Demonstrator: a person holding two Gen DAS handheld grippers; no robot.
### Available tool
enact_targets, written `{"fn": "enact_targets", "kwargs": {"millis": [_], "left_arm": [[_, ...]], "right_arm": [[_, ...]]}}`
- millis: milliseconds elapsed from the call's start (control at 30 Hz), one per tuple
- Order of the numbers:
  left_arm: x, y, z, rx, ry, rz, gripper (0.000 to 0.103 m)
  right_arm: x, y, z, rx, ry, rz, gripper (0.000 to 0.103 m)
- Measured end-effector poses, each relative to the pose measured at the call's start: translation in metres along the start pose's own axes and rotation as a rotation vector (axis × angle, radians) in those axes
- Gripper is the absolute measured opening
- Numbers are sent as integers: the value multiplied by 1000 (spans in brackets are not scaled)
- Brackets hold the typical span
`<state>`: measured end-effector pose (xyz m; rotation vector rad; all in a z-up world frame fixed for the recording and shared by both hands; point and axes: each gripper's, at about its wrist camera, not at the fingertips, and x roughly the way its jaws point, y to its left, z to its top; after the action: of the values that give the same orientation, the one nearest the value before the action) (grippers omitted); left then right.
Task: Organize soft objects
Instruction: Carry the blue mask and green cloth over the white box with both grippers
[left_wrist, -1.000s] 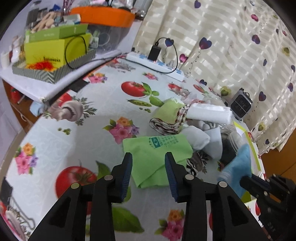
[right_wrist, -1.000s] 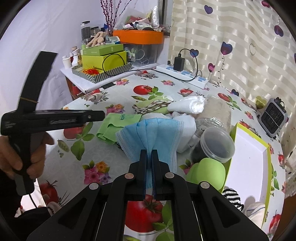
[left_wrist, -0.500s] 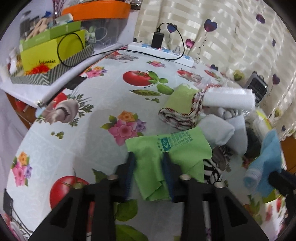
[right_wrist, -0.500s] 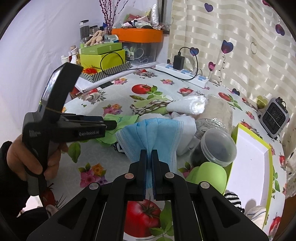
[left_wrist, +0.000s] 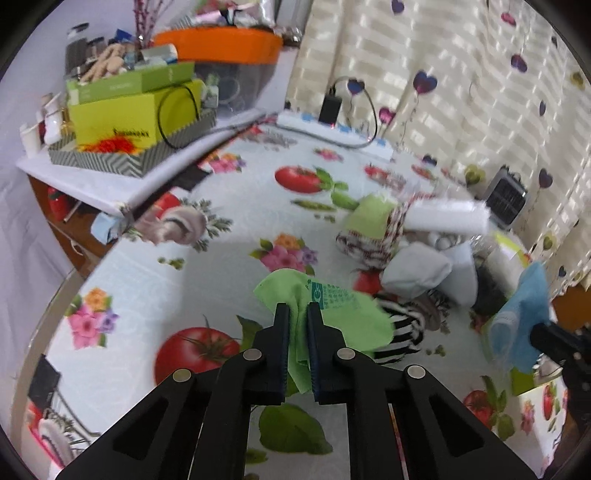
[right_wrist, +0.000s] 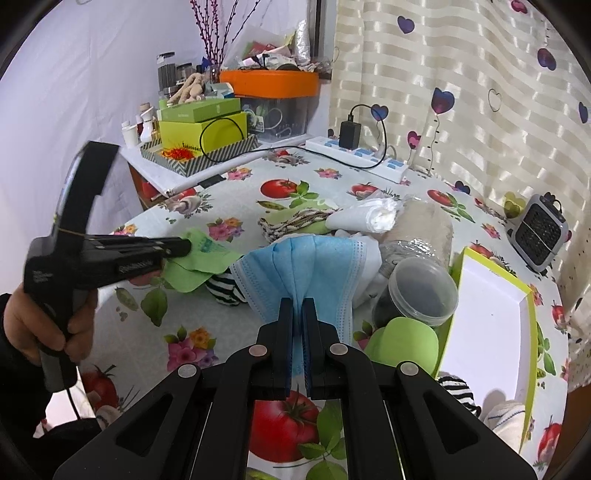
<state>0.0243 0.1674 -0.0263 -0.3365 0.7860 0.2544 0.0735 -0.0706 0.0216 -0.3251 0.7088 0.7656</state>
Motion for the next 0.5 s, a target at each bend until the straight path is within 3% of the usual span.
{"fn": "enact_targets", "kwargs": {"millis": [500], "left_arm": [[-62, -46, 5, 74, -87, -111, 9]], "right_arm": [[-45, -10, -10, 55, -88, -27, 4]]}}
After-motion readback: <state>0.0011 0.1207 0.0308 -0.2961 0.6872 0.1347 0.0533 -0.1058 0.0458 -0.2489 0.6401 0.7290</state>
